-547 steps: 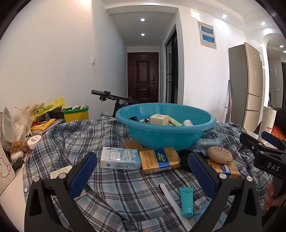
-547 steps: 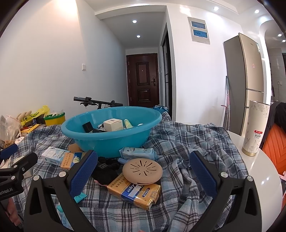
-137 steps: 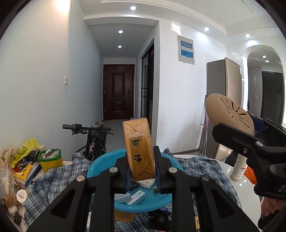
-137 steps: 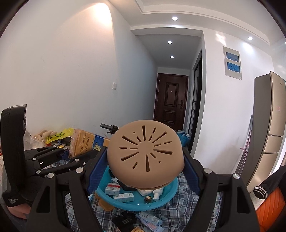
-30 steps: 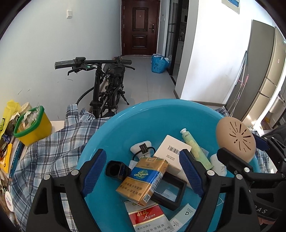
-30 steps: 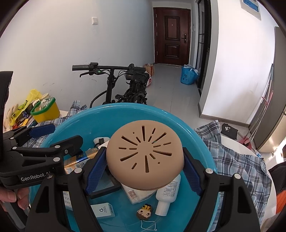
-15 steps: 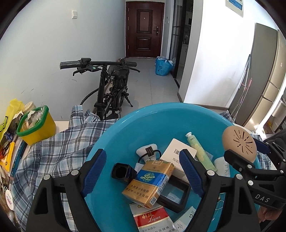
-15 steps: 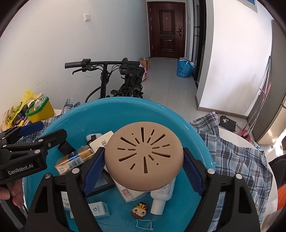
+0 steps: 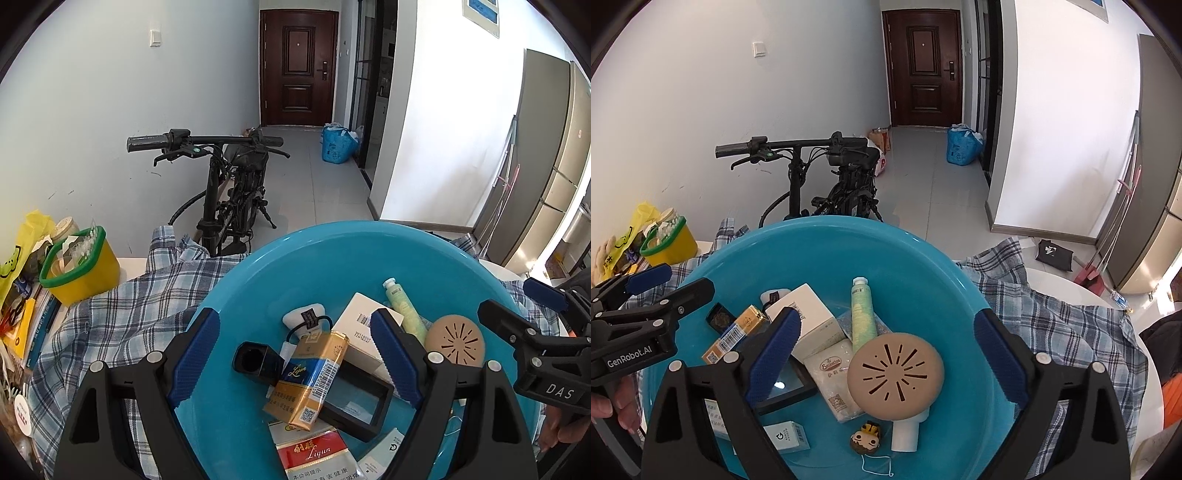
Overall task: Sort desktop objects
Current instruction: 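Raise both open tools up and away from the turquoise basin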
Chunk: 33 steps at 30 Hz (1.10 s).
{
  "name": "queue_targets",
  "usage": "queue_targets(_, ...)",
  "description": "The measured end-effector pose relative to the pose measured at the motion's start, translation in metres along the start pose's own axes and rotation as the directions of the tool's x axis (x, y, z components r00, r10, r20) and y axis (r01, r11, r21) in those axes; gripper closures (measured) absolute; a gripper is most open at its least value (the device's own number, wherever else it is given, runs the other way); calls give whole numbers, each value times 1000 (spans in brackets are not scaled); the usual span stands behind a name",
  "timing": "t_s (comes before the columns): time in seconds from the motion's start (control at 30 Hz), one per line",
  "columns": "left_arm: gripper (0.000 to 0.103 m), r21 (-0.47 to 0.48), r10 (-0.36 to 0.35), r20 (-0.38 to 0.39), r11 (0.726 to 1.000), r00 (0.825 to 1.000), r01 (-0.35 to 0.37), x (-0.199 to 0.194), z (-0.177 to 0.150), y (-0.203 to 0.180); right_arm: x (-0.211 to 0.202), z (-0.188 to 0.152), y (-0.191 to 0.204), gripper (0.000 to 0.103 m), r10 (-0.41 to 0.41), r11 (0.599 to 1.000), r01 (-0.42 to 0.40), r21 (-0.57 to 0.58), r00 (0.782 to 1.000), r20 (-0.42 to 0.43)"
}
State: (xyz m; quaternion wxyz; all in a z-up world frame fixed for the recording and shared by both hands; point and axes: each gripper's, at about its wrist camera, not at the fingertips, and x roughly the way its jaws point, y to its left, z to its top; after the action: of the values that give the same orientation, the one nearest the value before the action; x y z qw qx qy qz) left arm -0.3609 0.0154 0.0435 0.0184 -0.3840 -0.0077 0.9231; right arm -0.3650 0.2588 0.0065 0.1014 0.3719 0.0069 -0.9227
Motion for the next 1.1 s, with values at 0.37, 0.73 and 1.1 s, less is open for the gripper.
queue_targets(0.37,17,-30,100,276,995,956,-95,-73,7,-4,-50,10,3,9,-4,1000,3,5,988,157)
queue_targets(0.73,0,0,122,603,988,788,-153,-167,-6,-16,-118,14,11,1,-3,1000,10,-15,928,372)
queue_targets(1.1,0,18,35,636,998,771,-61,-201,-16,-24,-160,8,20,0,-27,999,43,-21,863,505)
